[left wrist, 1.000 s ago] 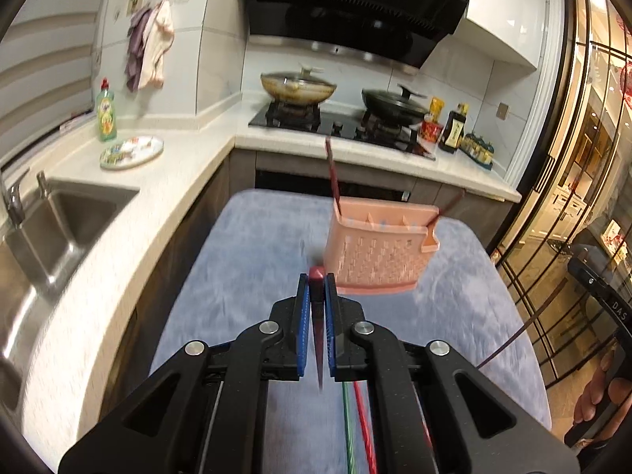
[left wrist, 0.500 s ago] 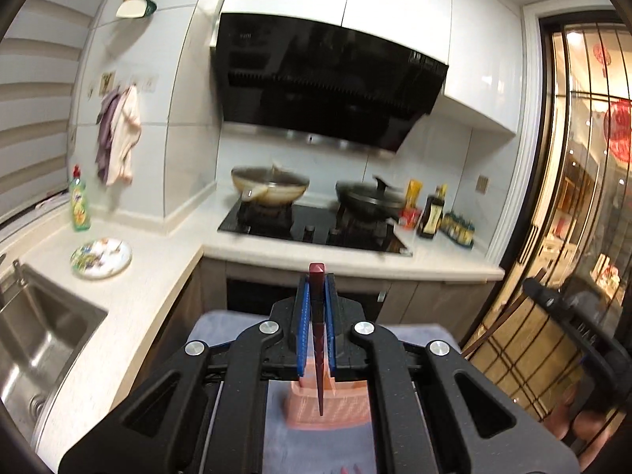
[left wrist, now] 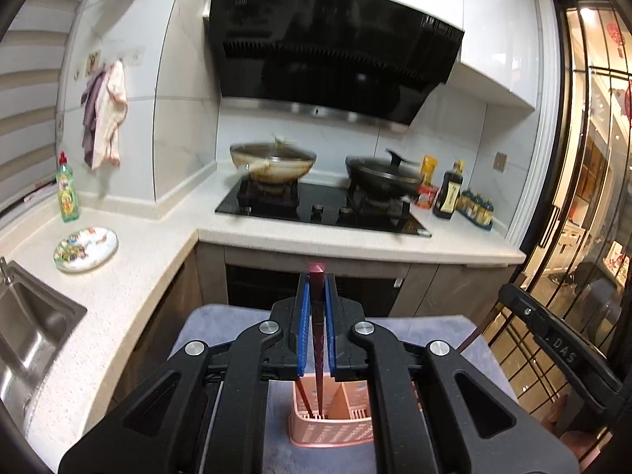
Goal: Organize utensils
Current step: 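Carry both chopsticks into the pink holder and open both tools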
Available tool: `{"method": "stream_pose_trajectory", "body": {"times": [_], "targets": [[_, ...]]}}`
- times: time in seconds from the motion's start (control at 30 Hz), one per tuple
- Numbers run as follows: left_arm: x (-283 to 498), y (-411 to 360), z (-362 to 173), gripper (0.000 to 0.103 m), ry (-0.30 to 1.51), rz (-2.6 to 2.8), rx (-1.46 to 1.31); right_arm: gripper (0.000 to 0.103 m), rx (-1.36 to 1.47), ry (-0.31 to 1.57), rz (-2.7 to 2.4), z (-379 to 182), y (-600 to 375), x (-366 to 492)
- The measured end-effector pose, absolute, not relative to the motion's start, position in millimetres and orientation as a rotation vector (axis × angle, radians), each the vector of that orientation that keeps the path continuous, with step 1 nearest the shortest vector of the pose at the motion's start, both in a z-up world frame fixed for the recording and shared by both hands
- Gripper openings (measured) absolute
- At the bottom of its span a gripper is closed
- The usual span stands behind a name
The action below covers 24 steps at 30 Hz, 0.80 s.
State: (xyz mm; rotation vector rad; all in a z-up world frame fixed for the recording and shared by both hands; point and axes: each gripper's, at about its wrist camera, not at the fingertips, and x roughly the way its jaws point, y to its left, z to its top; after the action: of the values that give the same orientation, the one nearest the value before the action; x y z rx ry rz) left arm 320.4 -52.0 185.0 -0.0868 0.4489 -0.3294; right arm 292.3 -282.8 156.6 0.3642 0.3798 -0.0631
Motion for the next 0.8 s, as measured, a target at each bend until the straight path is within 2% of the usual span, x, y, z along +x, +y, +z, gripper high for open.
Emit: {"method": "stream_pose_trajectory", "body": {"times": [0.27, 0.33, 0.37, 0.5, 0.63, 0.8], "targets": [[330, -52, 154, 0.008, 0.532, -0.325, -0.097, 0.008, 0.369, 0.459, -0.082, 126, -283, 306], [330, -50, 150, 0.008, 0.547, -0.329, -0.106, 0.012, 0.362, 0.459, -0.094, 126, -283, 303], [329, -49, 149, 0.009, 0.554, -0.339, -0.115, 0.012, 0.359, 0.460, -0.099, 127, -284, 301], [320, -42, 147, 0.033, 0.553, -0.324, -0.127, 0.014, 0.363, 0.448, -0.100, 131, -286, 288], [309, -39, 148, 0.035, 0.555, -0.304, -0.109, 0.022, 0.356, 0.428, -0.092, 137, -285, 267], [288, -37, 151, 0.037, 0.547, -0.290, -0.087, 0.023, 0.328, 0.420, -0.074, 139, -278, 237]]}}
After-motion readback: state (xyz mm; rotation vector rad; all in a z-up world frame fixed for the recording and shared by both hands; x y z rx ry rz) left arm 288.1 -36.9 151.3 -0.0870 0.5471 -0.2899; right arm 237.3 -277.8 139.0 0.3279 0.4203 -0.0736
